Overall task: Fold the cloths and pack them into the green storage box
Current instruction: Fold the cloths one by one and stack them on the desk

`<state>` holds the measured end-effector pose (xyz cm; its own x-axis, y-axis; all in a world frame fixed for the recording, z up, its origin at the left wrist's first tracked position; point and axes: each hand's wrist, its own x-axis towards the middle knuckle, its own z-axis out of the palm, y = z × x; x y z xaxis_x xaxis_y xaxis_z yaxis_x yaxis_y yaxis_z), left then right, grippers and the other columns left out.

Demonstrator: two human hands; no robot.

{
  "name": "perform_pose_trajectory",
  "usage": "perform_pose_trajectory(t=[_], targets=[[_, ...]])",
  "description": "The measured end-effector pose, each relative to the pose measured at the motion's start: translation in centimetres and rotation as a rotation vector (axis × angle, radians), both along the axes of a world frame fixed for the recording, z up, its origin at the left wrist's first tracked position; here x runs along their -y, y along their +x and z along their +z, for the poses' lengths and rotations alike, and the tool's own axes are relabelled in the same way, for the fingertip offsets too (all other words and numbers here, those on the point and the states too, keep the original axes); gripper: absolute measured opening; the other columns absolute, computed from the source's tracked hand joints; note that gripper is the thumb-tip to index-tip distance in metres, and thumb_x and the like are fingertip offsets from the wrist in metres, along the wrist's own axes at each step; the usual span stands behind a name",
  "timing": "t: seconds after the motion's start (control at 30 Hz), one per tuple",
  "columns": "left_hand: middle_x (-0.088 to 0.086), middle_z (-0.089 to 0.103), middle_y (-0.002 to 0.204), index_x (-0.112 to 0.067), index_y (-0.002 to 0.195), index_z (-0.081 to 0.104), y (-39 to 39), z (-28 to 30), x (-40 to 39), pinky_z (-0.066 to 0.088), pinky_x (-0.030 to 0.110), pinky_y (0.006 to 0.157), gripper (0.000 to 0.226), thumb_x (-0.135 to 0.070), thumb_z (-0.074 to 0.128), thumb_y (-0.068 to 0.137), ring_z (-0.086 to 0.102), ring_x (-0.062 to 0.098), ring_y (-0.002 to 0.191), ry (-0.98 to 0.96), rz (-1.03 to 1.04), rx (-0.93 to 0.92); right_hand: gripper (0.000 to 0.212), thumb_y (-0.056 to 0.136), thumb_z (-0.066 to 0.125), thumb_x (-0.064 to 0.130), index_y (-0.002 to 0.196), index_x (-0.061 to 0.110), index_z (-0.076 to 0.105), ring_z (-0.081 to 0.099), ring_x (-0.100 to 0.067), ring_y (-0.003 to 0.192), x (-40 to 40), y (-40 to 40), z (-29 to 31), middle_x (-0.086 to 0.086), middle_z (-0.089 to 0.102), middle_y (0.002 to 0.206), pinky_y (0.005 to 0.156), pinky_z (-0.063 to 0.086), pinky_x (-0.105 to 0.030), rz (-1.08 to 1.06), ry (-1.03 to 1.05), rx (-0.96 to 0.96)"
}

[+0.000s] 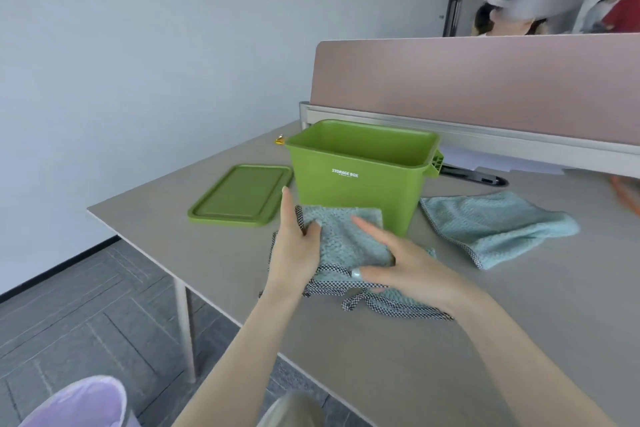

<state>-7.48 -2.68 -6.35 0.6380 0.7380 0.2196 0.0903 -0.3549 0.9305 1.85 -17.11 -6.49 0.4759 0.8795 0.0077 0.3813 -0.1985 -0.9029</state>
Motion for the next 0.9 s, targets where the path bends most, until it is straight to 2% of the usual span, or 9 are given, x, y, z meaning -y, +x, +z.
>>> perform_pose_trajectory(t=[0.1,0.17,0.23,0.37,0.47,0.6,0.7,0.8,0.9], targets=[[-0.016,0.052,0.086,-0.032,0.148,0.021,1.5,-0.4,1.8,0.033,0.026,0.065,0.056,-0.016,0.038,0.097,0.051,0.004,0.07,0.135,-0.037,-0.07,0.08,0.076,0.073,0.028,0.139,0.049,0.029,0.057,0.004,0.105,2.3,0.7,-0.9,0.023,0.021,0.148,0.08,0.051,-0.012,-0.011,-0.081,0.023],[-0.006,0.062,0.115,-0.024,0.142,0.037,2.8,-0.7,2.5,0.034,0.02,0.077,0.044,-0.018,0.035,0.098,0.058,0.01,0.1,0.164,-0.068,-0.128,0.072,0.082,0.069,0.017,0.14,0.039,0.033,0.053,0.006,0.11,3.4,1.1,-1.4,0.02,0.027,0.143,0.075,0.05,-0.009,-0.089,-0.011,-0.054],[0.002,0.051,0.139,-0.021,0.139,0.042,4.0,-1.1,3.0,0.036,0.025,0.094,0.041,-0.022,0.033,0.099,0.048,0.018,0.124,0.176,-0.09,-0.188,0.06,0.086,0.064,0.015,0.136,0.035,0.04,0.061,0.009,0.093,4.1,1.4,-1.7,0.018,0.034,0.138,0.074,0.052,-0.014,-0.185,0.079,-0.098],[0.006,0.046,0.142,-0.019,0.14,0.041,5.6,-1.8,3.9,0.036,0.032,0.098,0.042,-0.023,0.031,0.099,0.048,0.024,0.125,0.21,-0.115,-0.271,0.042,0.089,0.058,0.01,0.127,0.026,0.053,0.058,0.006,0.062,5.1,2.5,-2.8,0.016,0.051,0.102,0.068,0.055,-0.015,-0.416,0.18,-0.11],[0.006,0.044,0.144,-0.018,0.141,0.039,6.3,-2.3,4.4,0.038,0.033,0.097,0.042,-0.022,0.03,0.1,0.046,0.025,0.126,0.317,-0.119,-0.36,0.035,0.09,0.055,0.01,0.124,0.02,0.059,0.045,-0.01,0.062,5.7,3.2,-3.7,0.0,0.043,0.073,0.062,0.054,-0.015,-0.548,0.172,-0.125],[0.008,0.041,0.145,-0.019,0.143,0.036,7.2,-3.1,4.7,0.041,0.035,0.092,0.044,-0.022,0.032,0.099,0.049,0.026,0.123,0.442,-0.178,-0.493,0.036,0.095,0.043,0.01,0.127,0.019,0.056,0.062,-0.01,0.063,6.0,3.1,-3.7,0.003,0.058,0.091,0.064,0.055,-0.017,-0.566,0.034,-0.162],[0.008,0.038,0.144,-0.018,0.143,0.036,7.5,-3.3,4.4,0.043,0.035,0.091,0.045,-0.024,0.037,0.098,0.051,0.027,0.12,0.496,-0.209,-0.593,0.051,0.091,0.04,0.007,0.138,0.027,0.042,0.061,0.004,0.055,6.3,2.7,-3.7,-0.012,0.064,0.117,0.06,0.047,-0.017,-0.469,-0.138,-0.059],[0.01,0.04,0.142,-0.013,0.14,0.039,7.6,-3.2,4.0,0.043,0.035,0.091,0.045,-0.026,0.039,0.097,0.053,0.028,0.118,0.504,-0.193,-0.664,0.061,0.087,0.04,0.011,0.141,0.036,0.032,0.064,0.003,0.061,6.3,2.4,-3.7,0.0,0.062,0.113,0.051,0.042,-0.014,-0.409,-0.22,-0.013],[0.014,0.042,0.136,-0.006,0.132,0.042,7.3,-2.7,4.3,0.044,0.037,0.08,0.038,-0.022,0.036,0.097,0.055,0.032,0.11,0.54,-0.134,-0.702,0.062,0.084,0.045,0.018,0.139,0.043,0.032,0.064,-0.013,0.064,6.2,2.5,-4.1,0.008,0.061,0.076,0.059,0.044,-0.024,-0.416,-0.238,0.009]])
